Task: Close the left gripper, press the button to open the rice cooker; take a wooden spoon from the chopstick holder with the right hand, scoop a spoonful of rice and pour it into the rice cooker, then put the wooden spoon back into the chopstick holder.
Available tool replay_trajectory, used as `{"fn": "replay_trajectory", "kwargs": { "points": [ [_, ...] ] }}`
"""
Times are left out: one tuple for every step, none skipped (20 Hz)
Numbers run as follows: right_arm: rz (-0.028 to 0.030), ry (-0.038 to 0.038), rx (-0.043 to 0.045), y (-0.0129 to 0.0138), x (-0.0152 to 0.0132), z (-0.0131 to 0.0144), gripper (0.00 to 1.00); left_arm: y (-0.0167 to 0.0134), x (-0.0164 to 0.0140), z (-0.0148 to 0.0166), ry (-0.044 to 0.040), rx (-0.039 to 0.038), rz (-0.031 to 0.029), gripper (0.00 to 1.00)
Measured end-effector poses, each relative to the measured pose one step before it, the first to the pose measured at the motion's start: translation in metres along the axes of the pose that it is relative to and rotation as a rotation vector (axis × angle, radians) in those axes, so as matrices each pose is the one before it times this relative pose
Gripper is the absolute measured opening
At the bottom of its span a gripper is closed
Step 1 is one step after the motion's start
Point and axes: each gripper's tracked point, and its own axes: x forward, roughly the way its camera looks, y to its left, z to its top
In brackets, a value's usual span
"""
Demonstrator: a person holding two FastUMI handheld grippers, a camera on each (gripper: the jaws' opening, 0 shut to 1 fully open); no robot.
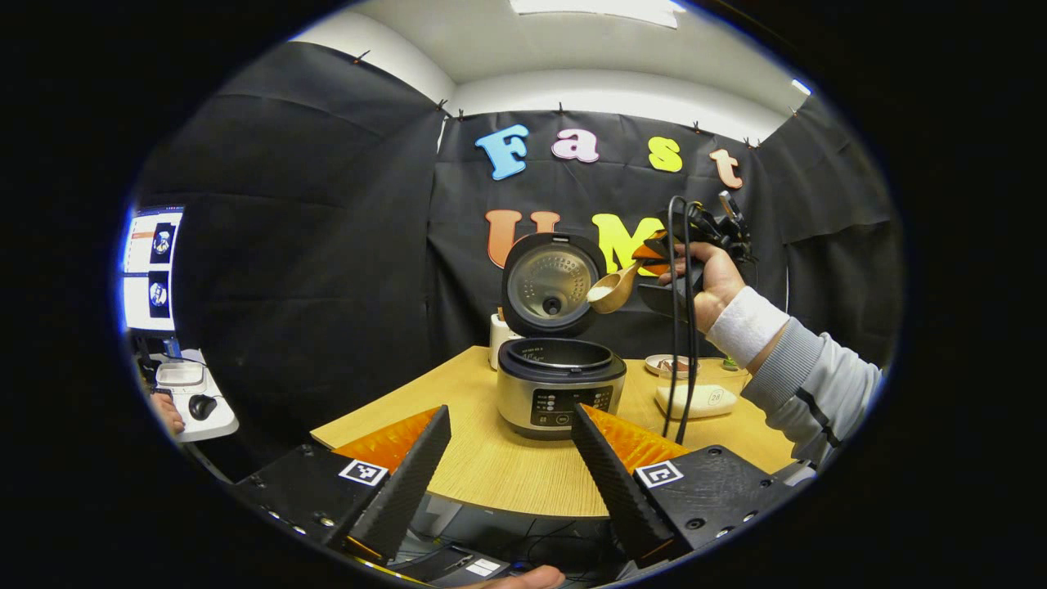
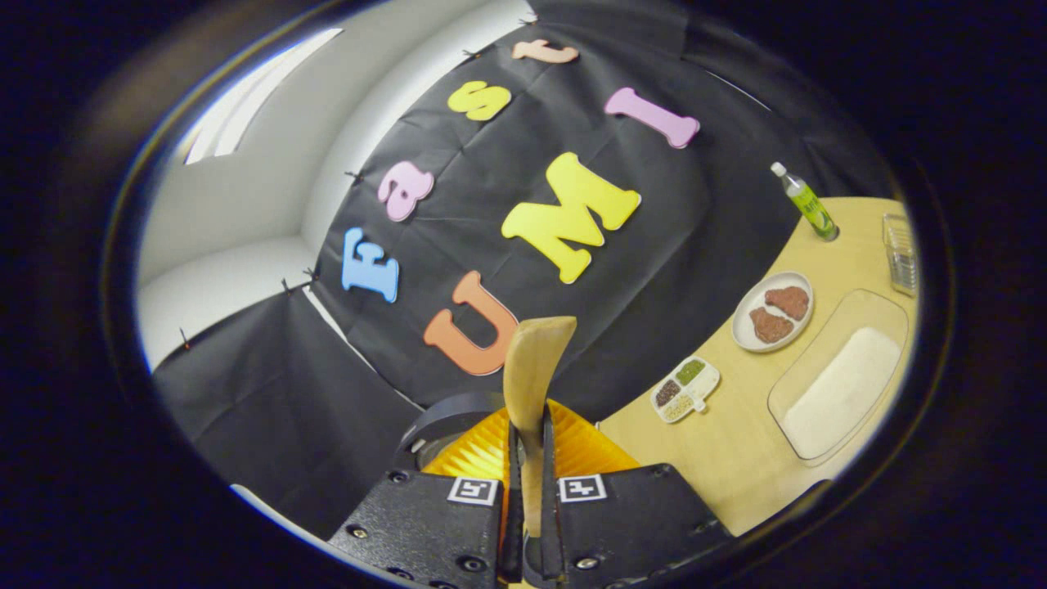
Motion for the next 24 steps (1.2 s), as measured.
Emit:
{"fn": "replay_trajectory", "kwargs": {
  "points": [
    [-0.00356,0.00495,-0.03212,0.00347,0.00241,-0.00553,0.13,0.00075,-0.00038,0.00054,0.00141,-0.00494,-0.00178,0.95],
    [-0.00635,0.00385,-0.0327,0.00222,0.00045,-0.00575,0.14,0.00117,-0.0001,0.00041,0.00321,-0.00523,0.00163,0.95],
    [-0.00954,0.00328,-0.02982,0.00032,0.0019,-0.00559,0.14,0.00264,-0.00068,0.00104,0.00275,-0.00457,0.0062,0.95],
    [-0.01043,0.01054,-0.02925,-0.00016,0.00113,-0.00666,0.14,0.00167,-0.00066,0.00143,-0.00055,-0.0026,0.00456,0.95],
    [-0.00688,0.00714,-0.0263,0.00149,0.00228,-0.00543,0.14,0.00095,-0.0019,0.00186,-0.00445,-0.00089,0.00127,0.95],
    [0.00217,0.00478,-0.02073,0.00362,0.00134,-0.00417,0.14,-0.00002,-0.00096,0.00062,-0.00403,-0.00151,0.00106,0.95],
    [0.0098,0.00065,-0.02844,0.00478,0.00185,-0.00358,0.14,0.00027,0.00043,0.00079,-0.00233,-0.00315,-0.00016,0.95],
    [0.00633,0.00143,-0.03814,0.00378,-0.00014,-0.0022,0.14,0.00017,0.00139,-0.00076,0.00336,-0.00432,-0.00187,0.95],
    [0.00333,-0.00348,-0.04174,0.00284,0.00026,-0.00289,0.14,-0.00122,0.00047,-0.00214,0.00699,-0.00289,-0.00519,0.95],
    [0.00261,0.0018,-0.04435,0.00347,-0.00105,-0.00426,0.14,-0.002,0.00047,-0.00152,0.00373,-0.00067,-0.0033,0.95],
    [0.00464,-0.00304,-0.04506,0.00507,0.00024,-0.00271,0.14,0.00159,0.00051,-0.00143,0.00256,0.00042,0.00154,0.95],
    [0.00486,0.00012,-0.04623,0.0054,-0.00034,-0.00415,0.14,0.00077,0.00004,-0.00173,0.0047,0.00081,0.00186,0.95],
    [-0.0027,-0.00366,-0.03873,0.00434,-0.00138,-0.00139,0.14,0.00097,0.00039,-0.00216,0.00518,0.00063,0.00158,0.95],
    [-0.00985,-0.00376,-0.03865,0.00274,-0.00127,-0.00161,0.14,0.00084,0.00012,-0.00108,0.00385,0.0008,0.00202,0.95],
    [-0.00391,0.00092,-0.0407,0.00343,-0.00018,-0.00162,0.14,0.0006,-0.00061,0.0001,0.00212,0.00107,0.00154,0.95],
    [0.0013,0.00077,-0.0462,0.00463,0.00066,-0.00241,0.14,-0.00002,0.00002,-0.00013,0.00003,0.00028,0.00184,0.95],
    [0.00057,-0.00484,-0.03909,0.00321,0.00035,-0.00048,0.14,-0.00008,-0.0003,0.0002,-0.00068,-0.00083,0.00111,0.95],
    [-0.00128,0.00049,-0.03269,0.00274,0.00038,-0.00236,0.14,0.00189,-0.00029,-0.00055,-0.00092,-0.00186,0.00051,0.95],
    [-0.0007,0.00003,-0.03158,0.00173,0.00164,-0.00094,0.14,0.00077,0.00017,-0.00062,-0.00079,-0.00264,-0.00053,0.95],
    [-0.00142,0.00054,-0.02527,0.00075,0.00092,-0.00143,0.14,0.00007,0.00104,-0.00145,0.00201,-0.00213,-0.0012,0.95],
    [0.00713,0.00479,-0.02679,0.00199,0.00083,-0.00223,0.14,-0.0006,0.00004,-0.00123,0.00203,0.00007,0.00061,0.95],
    [0.00968,0.00205,-0.03023,0.00399,-0.00007,-0.00165,0.14,0.00037,0.0002,0.00059,0.00084,0.00193,0.00188,0.95],
    [0.0108,-0.00031,-0.03226,0.00247,0.00023,-0.00048,0.14,0.00048,0.00031,-0.0005,0.00182,0.0022,0.00109,0.95],
    [0.00703,0.00267,-0.03475,0.00154,0.00027,-0.00237,0.14,-0.00149,-0.00014,0.00057,0.00099,0.00212,0.00078,0.95]
  ]
}}
